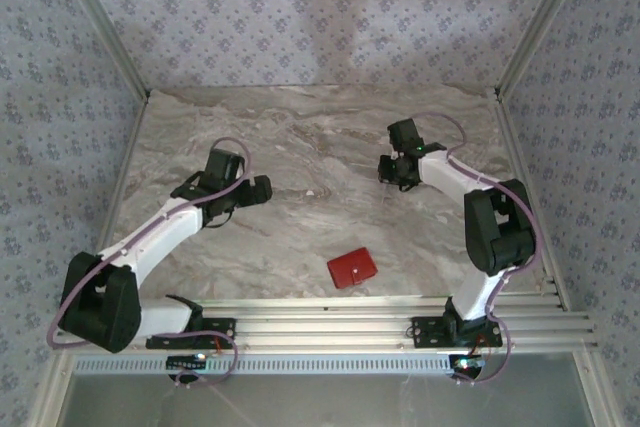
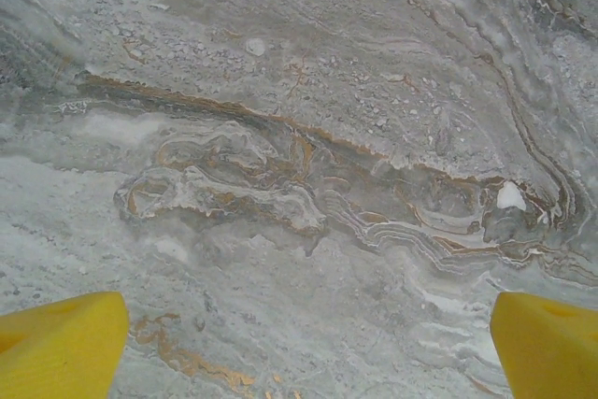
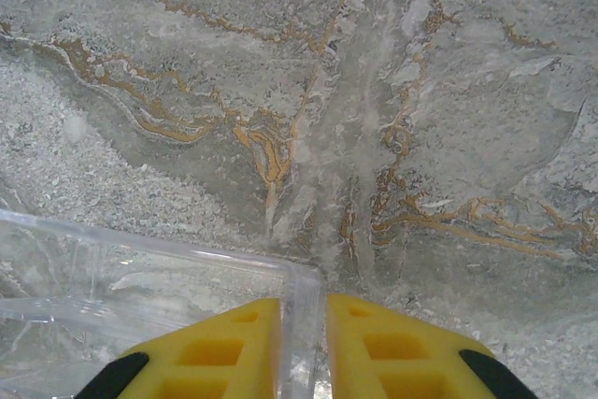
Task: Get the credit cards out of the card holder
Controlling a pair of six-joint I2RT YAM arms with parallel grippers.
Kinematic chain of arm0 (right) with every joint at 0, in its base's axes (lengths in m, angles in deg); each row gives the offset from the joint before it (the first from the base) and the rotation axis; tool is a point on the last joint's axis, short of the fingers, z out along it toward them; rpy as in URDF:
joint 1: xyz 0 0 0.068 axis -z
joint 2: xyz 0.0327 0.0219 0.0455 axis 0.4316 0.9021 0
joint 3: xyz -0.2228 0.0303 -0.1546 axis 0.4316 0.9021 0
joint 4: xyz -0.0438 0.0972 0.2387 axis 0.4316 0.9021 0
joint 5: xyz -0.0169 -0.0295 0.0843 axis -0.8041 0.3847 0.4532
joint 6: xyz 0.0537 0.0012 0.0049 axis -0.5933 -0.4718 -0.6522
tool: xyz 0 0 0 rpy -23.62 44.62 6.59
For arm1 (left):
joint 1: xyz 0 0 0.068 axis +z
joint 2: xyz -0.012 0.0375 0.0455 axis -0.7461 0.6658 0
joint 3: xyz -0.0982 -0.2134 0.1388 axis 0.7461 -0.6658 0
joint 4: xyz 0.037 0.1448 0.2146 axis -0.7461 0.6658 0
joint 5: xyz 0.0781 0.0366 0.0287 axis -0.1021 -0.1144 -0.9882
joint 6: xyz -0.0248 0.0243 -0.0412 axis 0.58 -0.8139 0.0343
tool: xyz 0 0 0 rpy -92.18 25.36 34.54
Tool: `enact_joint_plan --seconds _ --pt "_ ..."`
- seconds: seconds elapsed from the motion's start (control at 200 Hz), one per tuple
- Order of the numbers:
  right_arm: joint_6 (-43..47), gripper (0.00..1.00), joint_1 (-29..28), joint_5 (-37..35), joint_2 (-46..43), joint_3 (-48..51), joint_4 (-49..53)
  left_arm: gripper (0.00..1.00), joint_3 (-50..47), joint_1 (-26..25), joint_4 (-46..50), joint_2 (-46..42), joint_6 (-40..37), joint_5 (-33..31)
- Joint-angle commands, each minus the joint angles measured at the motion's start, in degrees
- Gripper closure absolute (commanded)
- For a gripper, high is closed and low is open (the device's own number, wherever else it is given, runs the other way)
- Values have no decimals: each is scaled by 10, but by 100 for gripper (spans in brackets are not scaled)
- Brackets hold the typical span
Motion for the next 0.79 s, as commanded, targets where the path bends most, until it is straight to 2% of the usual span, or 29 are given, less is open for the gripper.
enact_joint_plan --seconds 0.0,0.245,0.435,0.79 --pt "-9 83 -4 -8 13 -15 6 1 -1 -4 21 -22 -4 -9" --pt "-8 91 -15 -16 18 -16 6 1 -7 -4 22 -23 -8 -13" --pt "-22 94 -35 -35 23 -59 18 1 -2 -4 24 -23 -9 -15" --pt "-80 96 -124 -90 99 -169 29 0 -8 -4 40 -39 -11 -15"
